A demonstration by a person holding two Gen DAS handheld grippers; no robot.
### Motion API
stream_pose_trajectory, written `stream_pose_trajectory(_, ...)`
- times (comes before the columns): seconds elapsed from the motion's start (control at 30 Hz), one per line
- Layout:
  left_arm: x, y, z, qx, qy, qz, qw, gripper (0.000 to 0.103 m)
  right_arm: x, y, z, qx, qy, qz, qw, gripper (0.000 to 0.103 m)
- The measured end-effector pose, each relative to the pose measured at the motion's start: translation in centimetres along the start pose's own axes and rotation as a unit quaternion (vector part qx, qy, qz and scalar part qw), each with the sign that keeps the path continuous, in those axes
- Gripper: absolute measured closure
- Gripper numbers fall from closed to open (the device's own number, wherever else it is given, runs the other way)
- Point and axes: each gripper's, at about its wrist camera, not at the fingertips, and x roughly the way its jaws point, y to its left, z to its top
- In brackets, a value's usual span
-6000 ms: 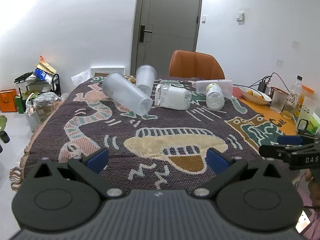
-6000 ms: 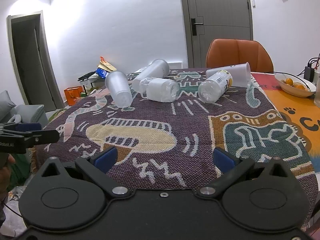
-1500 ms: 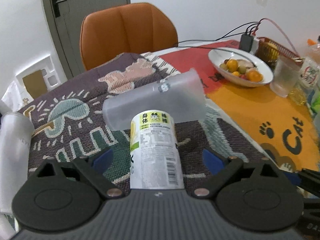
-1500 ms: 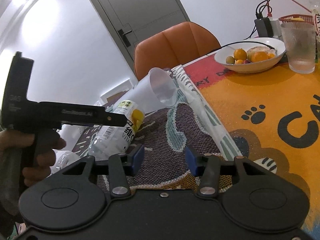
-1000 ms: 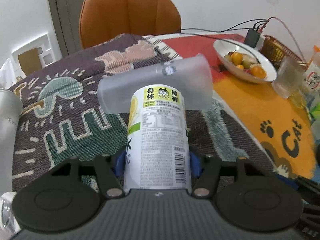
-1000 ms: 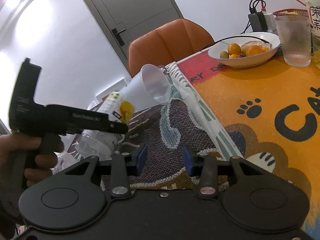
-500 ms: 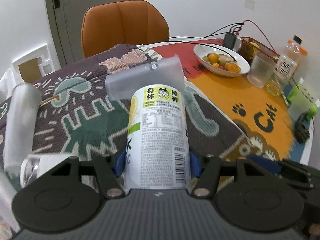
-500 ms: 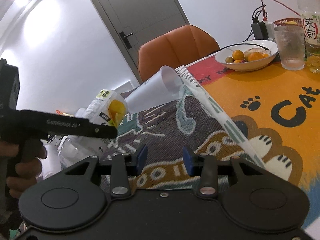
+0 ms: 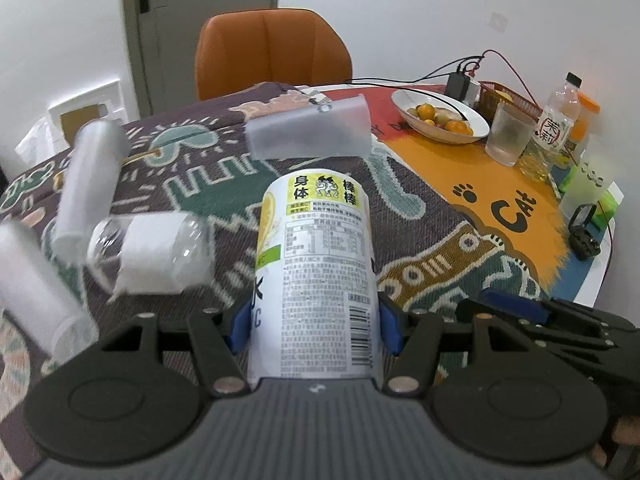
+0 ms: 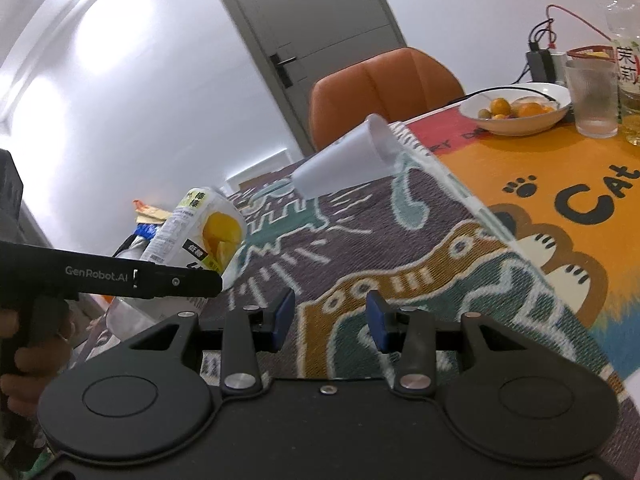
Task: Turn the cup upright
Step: 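Close the left gripper around the bottle's labeled body, then lift the bottle with the left gripper and rotate it upright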
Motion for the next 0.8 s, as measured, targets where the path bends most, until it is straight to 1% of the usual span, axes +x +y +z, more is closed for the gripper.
stream_pose_trajectory(0.23,-1.5,1.2,-2.4,-0.014,0.002,0.007,0.9999,0.042,-0.2,1.5,-1.6,-0.012,0.017,0.014,1.000,0.062)
stream_pose_trajectory(0.47,-2.0,2.4,-4.8,-0.024,0.015,0.010,0.9995,0.042,0.0,2.6,-2.7,-0.018,0.032,0.017,0.999,0.061)
stream_pose_trajectory(0.6,-1.7,3.2,-6.1,-0.034,0.027,0.007,0.9990,0.042,0.6,3.0,-3.1,-0.013,0.046,0.020,0.999,0.061)
stream_pose_trajectory(0.8,-0.1,4.0,-7.7,-0.048,0.049,-0.001,0.9976,0.042,1.3,3.4,-3.6,-0.012,0.064,0.017,0.998,0.061)
